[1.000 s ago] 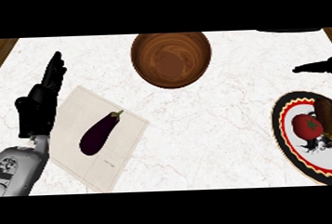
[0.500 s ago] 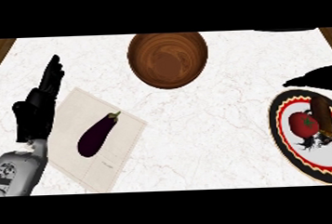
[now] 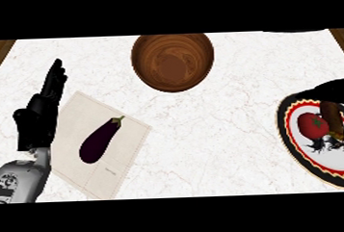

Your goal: Pick the sweet potato from the plate and place it in the bowl

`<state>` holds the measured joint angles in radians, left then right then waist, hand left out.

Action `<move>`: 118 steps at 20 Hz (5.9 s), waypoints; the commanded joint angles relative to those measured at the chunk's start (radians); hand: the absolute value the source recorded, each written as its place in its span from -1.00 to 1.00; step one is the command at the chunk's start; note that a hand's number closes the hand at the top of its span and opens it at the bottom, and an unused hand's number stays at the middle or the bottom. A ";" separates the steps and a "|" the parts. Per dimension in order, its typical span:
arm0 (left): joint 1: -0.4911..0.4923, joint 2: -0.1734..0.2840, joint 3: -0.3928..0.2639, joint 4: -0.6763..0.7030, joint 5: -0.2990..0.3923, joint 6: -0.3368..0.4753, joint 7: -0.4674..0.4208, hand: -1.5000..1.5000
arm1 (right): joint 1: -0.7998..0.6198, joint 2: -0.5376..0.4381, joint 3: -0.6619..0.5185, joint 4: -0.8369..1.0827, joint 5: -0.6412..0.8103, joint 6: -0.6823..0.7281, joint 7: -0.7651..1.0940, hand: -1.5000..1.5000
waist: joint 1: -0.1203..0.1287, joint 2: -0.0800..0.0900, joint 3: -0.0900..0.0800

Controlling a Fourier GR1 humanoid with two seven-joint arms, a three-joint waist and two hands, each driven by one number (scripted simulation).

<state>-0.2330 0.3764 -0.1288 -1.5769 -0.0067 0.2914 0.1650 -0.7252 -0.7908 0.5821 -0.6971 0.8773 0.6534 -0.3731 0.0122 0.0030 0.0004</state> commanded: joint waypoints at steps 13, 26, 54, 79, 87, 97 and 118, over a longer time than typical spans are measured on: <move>-0.018 -0.042 0.049 -0.016 -0.048 -0.046 0.028 0.00 | -0.029 0.133 -0.016 0.233 0.213 -0.199 -0.165 1.00 | -0.001 -0.001 0.000; 0.012 -0.071 0.058 -0.033 -0.076 -0.053 0.025 0.00 | -0.056 0.101 -0.080 0.271 0.232 -0.280 -0.353 1.00 | -0.007 -0.003 0.000; -0.093 -0.109 -0.033 0.032 -0.077 -0.120 0.018 0.00 | -0.568 0.791 -0.361 -0.014 -0.166 -1.130 1.144 1.00 | 0.167 -0.004 -0.009; -0.073 -0.086 0.065 0.017 -0.077 -0.093 0.028 0.00 | -0.594 0.791 -0.001 0.399 0.021 -1.547 1.508 1.00 | 0.054 0.013 -0.002; -0.030 -0.094 0.065 0.017 -0.081 -0.100 -0.017 0.00 | -0.524 0.752 -0.192 0.454 -0.112 -1.649 1.329 1.00 | 0.049 0.027 0.001; -0.044 -0.092 0.073 -0.008 -0.073 -0.114 -0.011 0.00 | -0.406 0.740 -0.359 0.296 -0.323 -1.698 0.894 -1.00 | 0.067 0.032 0.003; 0.010 -0.065 0.160 0.020 -0.090 -0.138 -0.008 0.00 | 0.177 0.790 -0.306 -0.451 -0.533 -1.579 0.574 -1.00 | -0.042 -0.013 -0.001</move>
<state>-0.2074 0.2836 0.0004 -1.5787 -0.1089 0.1798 0.1622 -0.7237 -0.0092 0.1893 -0.9584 0.3493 -0.9722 0.2226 -0.0147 -0.0060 0.0000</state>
